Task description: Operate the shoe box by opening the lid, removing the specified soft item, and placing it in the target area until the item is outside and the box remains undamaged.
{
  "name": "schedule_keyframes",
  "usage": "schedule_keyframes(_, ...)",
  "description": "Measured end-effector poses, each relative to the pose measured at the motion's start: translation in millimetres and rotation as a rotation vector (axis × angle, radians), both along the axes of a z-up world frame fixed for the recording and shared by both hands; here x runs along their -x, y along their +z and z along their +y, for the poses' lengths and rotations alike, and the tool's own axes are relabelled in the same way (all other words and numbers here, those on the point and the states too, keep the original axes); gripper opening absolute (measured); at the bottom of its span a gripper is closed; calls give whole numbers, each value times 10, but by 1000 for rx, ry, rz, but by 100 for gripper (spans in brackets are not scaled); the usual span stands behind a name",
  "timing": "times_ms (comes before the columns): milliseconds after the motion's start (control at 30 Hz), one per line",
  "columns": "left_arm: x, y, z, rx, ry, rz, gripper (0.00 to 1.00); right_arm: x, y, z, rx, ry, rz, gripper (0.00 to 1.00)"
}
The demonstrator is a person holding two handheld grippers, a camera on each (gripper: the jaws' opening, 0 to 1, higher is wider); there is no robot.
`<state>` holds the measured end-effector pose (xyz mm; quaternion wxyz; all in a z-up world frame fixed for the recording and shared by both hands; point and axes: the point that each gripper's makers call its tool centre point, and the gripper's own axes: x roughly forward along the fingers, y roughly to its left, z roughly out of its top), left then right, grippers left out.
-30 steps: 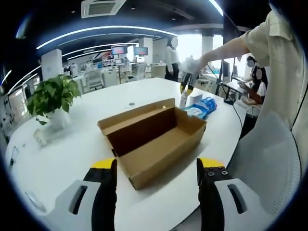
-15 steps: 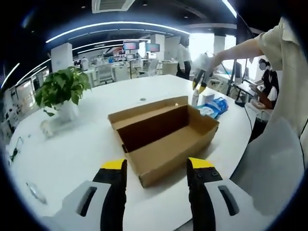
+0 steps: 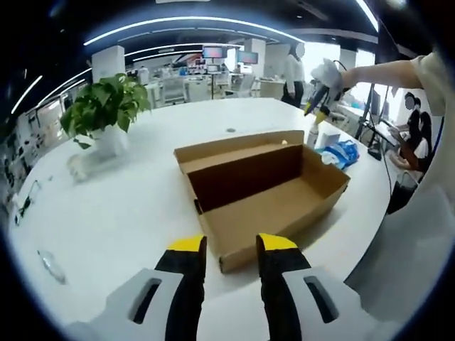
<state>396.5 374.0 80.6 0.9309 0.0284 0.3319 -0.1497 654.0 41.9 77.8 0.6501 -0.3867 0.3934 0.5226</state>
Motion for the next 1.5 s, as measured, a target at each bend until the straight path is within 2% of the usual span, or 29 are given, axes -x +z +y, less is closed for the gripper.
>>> schedule_keyframes(67,-5,-46,16,-9,5,14,24,-28,0,35,-14,-36,7,32)
schedule_keyframes(167,-10,-112,34,15,39,41,18,-51,-12,117,-43,-82,30,32)
schedule_keyframes(300,-13,-220,73,11,75,81,16,-119,-60,274,-101,-199,58,29)
schedule_keyframes(367,-29,-245,99,37,122,90,15,-151,-106,328,-96,-224,46,28)
schedule_keyframes(433,-59,-245,105,82,167,89,12,-167,-162,412,-112,-273,62,29)
schedule_keyframes(600,-77,-310,90,83,183,111,9,-199,-246,577,-144,-343,72,29)
schedule_keyframes(667,-87,-316,95,105,211,121,6,-215,-276,626,-158,-381,77,28)
schedule_keyframes(833,-91,-337,95,129,248,138,4,-318,-325,744,-246,-568,119,28)
schedule_keyframes(867,-93,-339,99,130,251,137,4,-332,-362,738,-254,-639,148,27)
schedule_keyframes(933,-88,-345,96,145,266,142,3,-350,-404,747,-273,-729,183,25)
schedule_keyframes(1033,-84,-355,101,154,279,146,3,-355,-458,817,-317,-793,219,23)
schedule_keyframes(1100,-82,-359,102,153,286,145,3,-355,-530,833,-303,-800,220,22)
schedule_keyframes(1167,-84,-363,106,163,298,147,3,-352,-607,824,-285,-847,230,19)
schedule_keyframes(1267,-83,-365,106,176,313,148,2,-373,-650,857,-322,-912,247,11)
schedule_keyframes(1367,-82,-366,105,179,328,142,2,-316,-672,903,-329,-917,262,4)
schedule_keyframes(1500,-89,-370,107,183,334,146,2,-320,-685,896,-321,-928,260,4)
